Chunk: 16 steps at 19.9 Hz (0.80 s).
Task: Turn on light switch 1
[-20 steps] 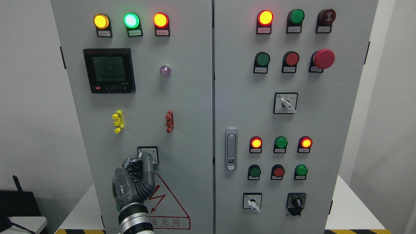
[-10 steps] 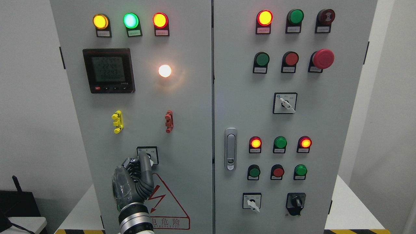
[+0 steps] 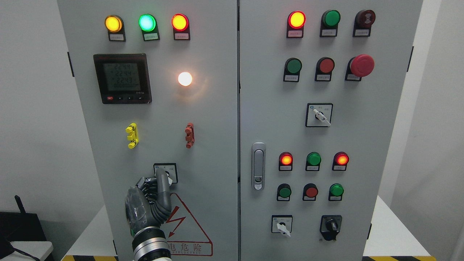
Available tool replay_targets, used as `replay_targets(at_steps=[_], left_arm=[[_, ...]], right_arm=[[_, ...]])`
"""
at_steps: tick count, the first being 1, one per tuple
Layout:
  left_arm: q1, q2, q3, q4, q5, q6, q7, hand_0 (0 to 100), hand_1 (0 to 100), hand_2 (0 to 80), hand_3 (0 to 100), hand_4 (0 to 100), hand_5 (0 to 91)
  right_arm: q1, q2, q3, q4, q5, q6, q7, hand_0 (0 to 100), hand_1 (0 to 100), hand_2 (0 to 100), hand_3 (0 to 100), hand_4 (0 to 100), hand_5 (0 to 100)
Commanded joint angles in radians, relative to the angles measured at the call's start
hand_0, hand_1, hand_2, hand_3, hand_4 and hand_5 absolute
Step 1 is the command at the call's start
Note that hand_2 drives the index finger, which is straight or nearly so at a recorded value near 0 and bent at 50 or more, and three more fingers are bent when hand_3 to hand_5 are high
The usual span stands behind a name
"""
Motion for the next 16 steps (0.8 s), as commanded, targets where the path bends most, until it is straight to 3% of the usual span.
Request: replay_targets(at_steps=[1,16], left_arm=[[0.001,-0.001,-0.001,0.000,0.006,0.000,-0.003,16,28,59.1,83,87,77.0],[0.016,-0.004,0.001,-0.022,0.005,-0.011,-0.005,13,30,59.3,83,87,77.1]], right_arm=[[0.000,0.000,0.000,0.000,-0.018,0.001,-0.001,12,39,0,0,0,0],[0.000,0.000,0.000,0.000,-0.017,0.001,-0.001,12,39,0,0,0,0]])
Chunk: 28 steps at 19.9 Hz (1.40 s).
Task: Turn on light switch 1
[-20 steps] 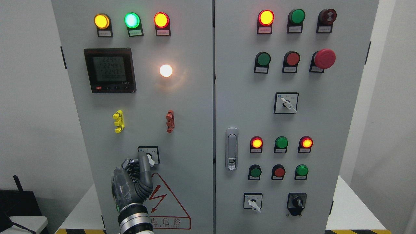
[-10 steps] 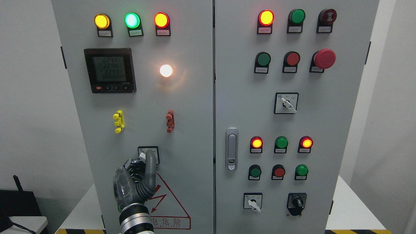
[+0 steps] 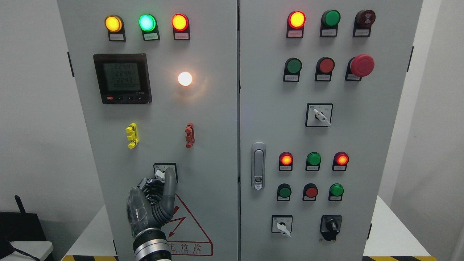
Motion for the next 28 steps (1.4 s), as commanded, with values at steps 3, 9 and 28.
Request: replay_targets(at_steps=[3,9,28], left_arm=[[0.011,-0.001,0.000,-0.016,0.000,-0.005,0.000,13,30,59.6,84,87,77.1],[0.044,-0.001,0.000,-0.035,0.000,-0.009,-0.002,13,31,60.4,84,88,77.1],[0.389,0.037,0.198,-0.023,0.052,-0.492,-0.162,16,32,65.6,89,90,73.1]], right_arm=[[0.000,0.000,0.000,0.000,-0.017,0.001,-0.001,12,39,0,0,0,0],[0.000,0.000,0.000,0.000,-0.017,0.001,-0.001,12,39,0,0,0,0],[0.000,0.000,0.000,0.000,-0.017,0.001,-0.001,12,39,0,0,0,0]])
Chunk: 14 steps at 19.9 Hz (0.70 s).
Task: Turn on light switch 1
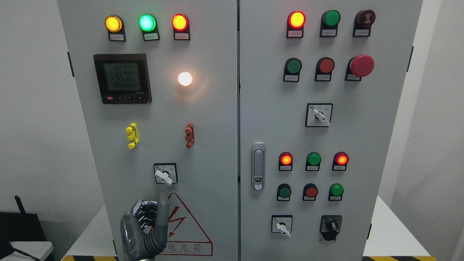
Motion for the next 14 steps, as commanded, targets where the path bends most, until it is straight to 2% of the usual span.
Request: replay_targets(at_steps=[1,3,5,7,9,11,13,14], left_arm=[[0.165,0.028,0.185,0.056,0.049,-0.152,-0.070,16,31,65.6,89,89,71.3],[0.227,0.044,0.243,0.103,0.056,-0.193,-0.077,17,31,64.9,86,87,64.7],[0.273,0.047,0.309,0.157,0.091,-0.235,-0.103,17,30,62.2,81,84,57.2],[0.311,0.048,0.383,0.218,0.144,-0.290,-0.154,19,24,59.2,78,82,49.0],[0.343,0.054,0.455,0.289,0.151,-0.339,-0.203,19,20,53.5,74,79,43.0],[0.377,0.064,0.512,0.359,0.151,-0.388,-0.241,19,17,50.8,72,78,41.0],[0.399,0.067,0.576,0.430,0.152,-0.434,-0.293,19,15,45.1,67,72,35.9],[0.402,0.067,0.611,0.465,0.152,-0.454,-0.316,19,13,41.4,63,67,30.4]], right_arm=[[0.000,0.000,0.000,0.000,-0.018,0.001,-0.001,12,39,0,0,0,0],[0.000,0.000,0.000,0.000,-0.018,0.001,-0.001,12,39,0,0,0,0],[0.000,0.000,0.000,0.000,-0.017,0.001,-0.001,12,39,0,0,0,0],[0.000,0.000,0.000,0.000,-0.017,0.001,-0.001,12,39,0,0,0,0],[0.000,0.000,0.000,0.000,-0.017,0.001,-0.001,12,39,0,0,0,0],[0.000,0.000,0.000,0.000,-0.018,0.001,-0.001,12,39,0,0,0,0],[0.000,0.000,0.000,0.000,-0.017,0.001,-0.001,12,39,0,0,0,0],[0.000,0.000,0.000,0.000,-0.017,0.001,-0.001,12,39,0,0,0,0]])
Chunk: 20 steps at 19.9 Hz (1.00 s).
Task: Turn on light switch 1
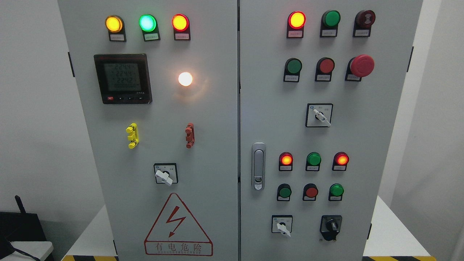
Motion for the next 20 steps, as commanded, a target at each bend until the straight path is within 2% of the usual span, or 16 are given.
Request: replay_targets(at_steps=[1,2,5,6,8,11,13,15,18,20], left_arm=[[0.088,0.022,0.330,0.305,0.026,-0.080,-0.082,19,13,39.4,59,62,20.8],[0.099,0.027,0.352,0.352,0.026,-0.096,-0.102,19,12,37.5,55,58,16.2],[0.116,0.036,0.390,0.518,0.027,-0.152,-0.164,18,12,32.3,46,51,12.7],[0.120,0.037,0.392,0.576,0.027,-0.175,-0.176,18,11,27.1,39,45,10.9],[0.137,0.047,0.390,0.679,0.027,-0.208,-0.188,17,10,19.8,30,38,9.2],[0.157,0.059,0.389,0.790,0.023,-0.238,-0.178,17,8,8.9,18,27,6.1],[0.177,0.057,0.387,0.850,0.020,-0.250,-0.158,17,8,8.2,17,26,4.3],[0.183,0.059,0.378,0.938,0.017,-0.248,-0.126,22,8,6.7,16,24,0.9],[0.177,0.059,0.348,1.086,0.018,-0.252,-0.128,27,9,9.4,17,25,0.0],[0.172,0.059,0.290,1.172,0.018,-0.248,-0.125,29,10,9.3,16,23,0.0]], right_arm=[[0.000,0.000,0.000,0.000,-0.017,0.001,-0.001,12,39,0,0,0,0],[0.000,0.000,0.000,0.000,-0.017,0.001,-0.001,12,39,0,0,0,0],[0.000,0.000,0.000,0.000,-0.018,0.001,-0.001,12,39,0,0,0,0],[0.000,0.000,0.000,0.000,-0.017,0.001,-0.001,12,39,0,0,0,0],[0.000,0.000,0.000,0.000,-0.018,0.001,-0.001,12,39,0,0,0,0],[0.001,0.000,0.000,0.000,-0.017,0.001,-0.001,12,39,0,0,0,0],[0.000,0.000,0.000,0.000,-0.017,0.001,-0.001,12,39,0,0,0,0],[0.000,0.000,0.000,0.000,-0.017,0.001,-0.001,12,39,0,0,0,0],[0.000,0.000,0.000,0.000,-0.018,0.001,-0.001,12,39,0,0,0,0],[0.000,0.000,0.000,0.000,-0.018,0.001,-0.001,12,39,0,0,0,0]])
